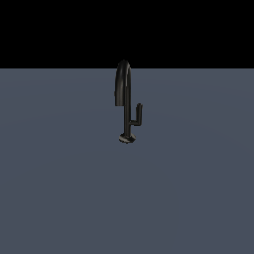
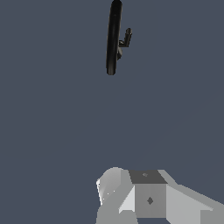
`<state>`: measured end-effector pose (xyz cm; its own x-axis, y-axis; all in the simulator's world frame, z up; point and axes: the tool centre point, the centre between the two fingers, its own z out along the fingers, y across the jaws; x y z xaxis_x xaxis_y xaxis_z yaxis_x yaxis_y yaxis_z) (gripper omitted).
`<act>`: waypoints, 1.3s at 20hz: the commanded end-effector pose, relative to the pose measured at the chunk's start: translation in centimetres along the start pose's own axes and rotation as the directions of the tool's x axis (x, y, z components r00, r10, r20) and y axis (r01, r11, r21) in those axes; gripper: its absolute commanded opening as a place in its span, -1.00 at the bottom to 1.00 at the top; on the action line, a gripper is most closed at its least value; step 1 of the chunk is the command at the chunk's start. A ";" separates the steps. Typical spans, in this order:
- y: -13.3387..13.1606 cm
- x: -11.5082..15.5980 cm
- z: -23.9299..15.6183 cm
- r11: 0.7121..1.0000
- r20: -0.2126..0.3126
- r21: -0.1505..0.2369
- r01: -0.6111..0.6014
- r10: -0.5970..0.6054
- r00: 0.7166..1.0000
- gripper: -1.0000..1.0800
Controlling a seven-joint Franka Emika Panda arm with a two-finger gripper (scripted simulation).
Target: Turn on the faucet by rotating a designated handle.
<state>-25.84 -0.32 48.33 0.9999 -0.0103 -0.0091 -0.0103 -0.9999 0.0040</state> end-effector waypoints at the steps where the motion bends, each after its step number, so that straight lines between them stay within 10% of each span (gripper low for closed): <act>1: 0.0 0.0 0.0 1.000 0.000 0.000 0.000 0.000 1.000 -1.00; 14: -0.4 2.4 0.3 0.997 0.053 0.053 -0.059 0.056 0.997 -1.00; 26: -0.7 8.7 1.6 0.958 0.207 0.176 -0.226 0.188 0.960 -1.00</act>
<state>-18.02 0.31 46.86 0.9644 -0.1813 -0.1925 -0.2123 -0.9649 -0.1548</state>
